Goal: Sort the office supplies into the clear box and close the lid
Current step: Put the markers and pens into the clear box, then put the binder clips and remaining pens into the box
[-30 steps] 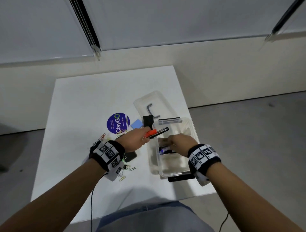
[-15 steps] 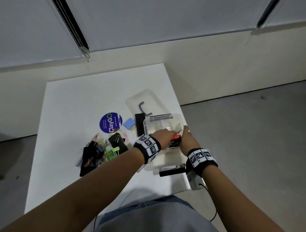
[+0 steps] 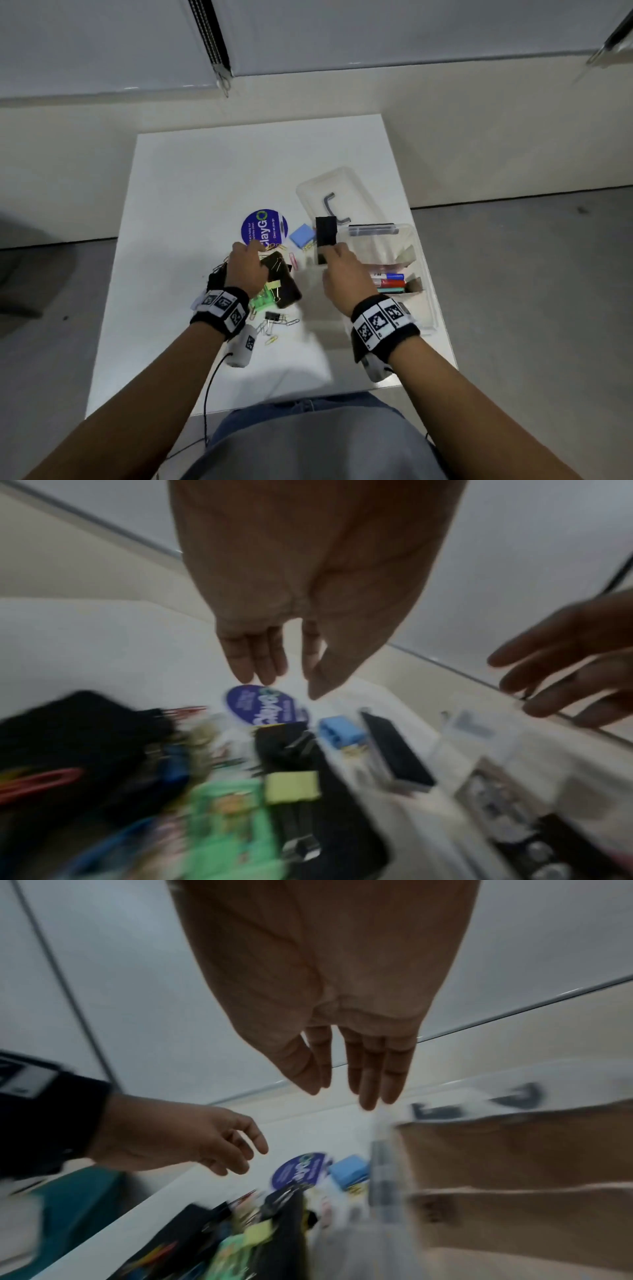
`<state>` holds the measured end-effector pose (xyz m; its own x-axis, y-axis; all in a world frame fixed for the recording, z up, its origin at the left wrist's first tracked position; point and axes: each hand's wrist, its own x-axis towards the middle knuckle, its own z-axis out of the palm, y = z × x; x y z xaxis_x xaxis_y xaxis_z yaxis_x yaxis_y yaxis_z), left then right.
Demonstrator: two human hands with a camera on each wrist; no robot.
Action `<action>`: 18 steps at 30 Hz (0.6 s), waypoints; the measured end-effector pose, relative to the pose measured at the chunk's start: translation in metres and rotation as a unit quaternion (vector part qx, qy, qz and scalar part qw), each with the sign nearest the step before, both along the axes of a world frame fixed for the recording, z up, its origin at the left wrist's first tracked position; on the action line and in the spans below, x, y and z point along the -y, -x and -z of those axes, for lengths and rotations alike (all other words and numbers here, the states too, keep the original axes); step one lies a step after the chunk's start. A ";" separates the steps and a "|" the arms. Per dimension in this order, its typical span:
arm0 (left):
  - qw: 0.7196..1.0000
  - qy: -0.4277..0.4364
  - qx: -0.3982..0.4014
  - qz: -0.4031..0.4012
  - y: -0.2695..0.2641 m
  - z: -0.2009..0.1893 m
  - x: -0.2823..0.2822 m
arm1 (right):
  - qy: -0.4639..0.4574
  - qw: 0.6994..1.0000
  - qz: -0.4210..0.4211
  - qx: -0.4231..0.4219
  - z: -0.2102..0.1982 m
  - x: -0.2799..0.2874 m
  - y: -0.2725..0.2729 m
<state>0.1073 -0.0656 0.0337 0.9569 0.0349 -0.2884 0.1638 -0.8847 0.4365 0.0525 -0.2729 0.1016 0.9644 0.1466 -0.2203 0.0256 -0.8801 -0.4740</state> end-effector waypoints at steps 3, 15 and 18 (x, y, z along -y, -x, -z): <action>0.990 -0.112 -0.024 -0.082 0.019 0.012 -0.041 | -0.001 0.986 -0.145 -0.087 0.014 -0.053 0.002; 0.997 -0.002 -0.063 -0.043 0.045 0.046 -0.062 | 0.151 0.957 -0.076 -0.235 0.073 -0.077 0.003; 0.998 0.026 -0.043 -0.031 0.037 0.045 -0.073 | 0.125 0.967 -0.087 -0.203 0.072 -0.084 0.004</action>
